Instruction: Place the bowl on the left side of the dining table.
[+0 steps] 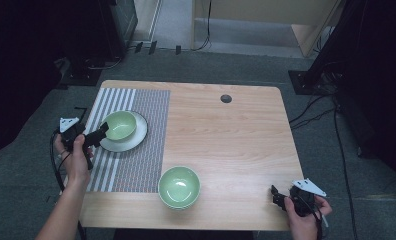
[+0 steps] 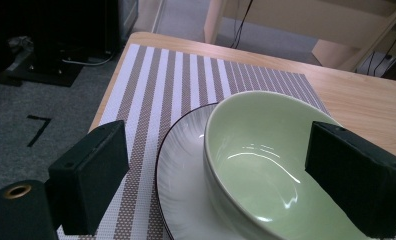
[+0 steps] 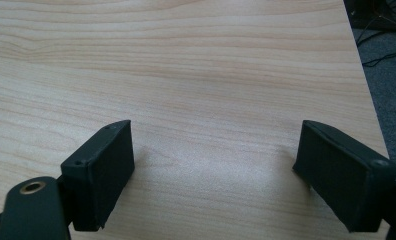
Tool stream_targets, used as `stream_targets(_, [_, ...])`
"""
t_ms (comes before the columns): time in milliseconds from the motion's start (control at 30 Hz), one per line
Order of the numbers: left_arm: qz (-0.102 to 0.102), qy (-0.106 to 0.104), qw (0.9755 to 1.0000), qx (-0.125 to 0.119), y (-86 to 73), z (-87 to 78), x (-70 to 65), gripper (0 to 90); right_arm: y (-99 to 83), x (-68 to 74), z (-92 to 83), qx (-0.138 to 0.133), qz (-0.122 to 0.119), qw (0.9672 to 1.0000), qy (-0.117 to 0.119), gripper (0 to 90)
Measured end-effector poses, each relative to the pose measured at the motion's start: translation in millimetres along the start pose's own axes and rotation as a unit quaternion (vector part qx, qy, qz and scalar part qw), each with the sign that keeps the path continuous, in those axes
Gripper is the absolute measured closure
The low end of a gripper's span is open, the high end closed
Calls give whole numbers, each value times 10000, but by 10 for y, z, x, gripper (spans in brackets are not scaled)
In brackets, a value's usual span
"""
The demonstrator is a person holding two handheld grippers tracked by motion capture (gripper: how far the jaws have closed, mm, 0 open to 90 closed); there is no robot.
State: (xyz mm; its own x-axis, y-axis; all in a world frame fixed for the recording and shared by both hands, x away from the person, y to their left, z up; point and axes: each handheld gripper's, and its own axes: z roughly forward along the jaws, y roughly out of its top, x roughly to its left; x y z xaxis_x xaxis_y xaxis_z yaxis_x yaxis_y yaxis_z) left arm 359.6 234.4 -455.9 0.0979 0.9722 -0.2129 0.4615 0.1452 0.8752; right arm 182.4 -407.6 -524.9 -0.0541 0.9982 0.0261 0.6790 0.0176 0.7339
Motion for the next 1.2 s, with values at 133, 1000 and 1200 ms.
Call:
stream_targets(133, [49, 6, 10000, -65, -43, -57, -7, 96, 0, 0, 0, -1, 2, 10000, -1, 155])
stream_targets(1000, [228, 74, 9994, -240, -328, -368, 46, 96, 0, 1, 0, 0, 3, 10000, -1, 154])
stream_targets(1200, [242, 52, 9995, -180, -455, -439, 69, 96, 0, 0, 0, 0, 2, 10000, -2, 155])
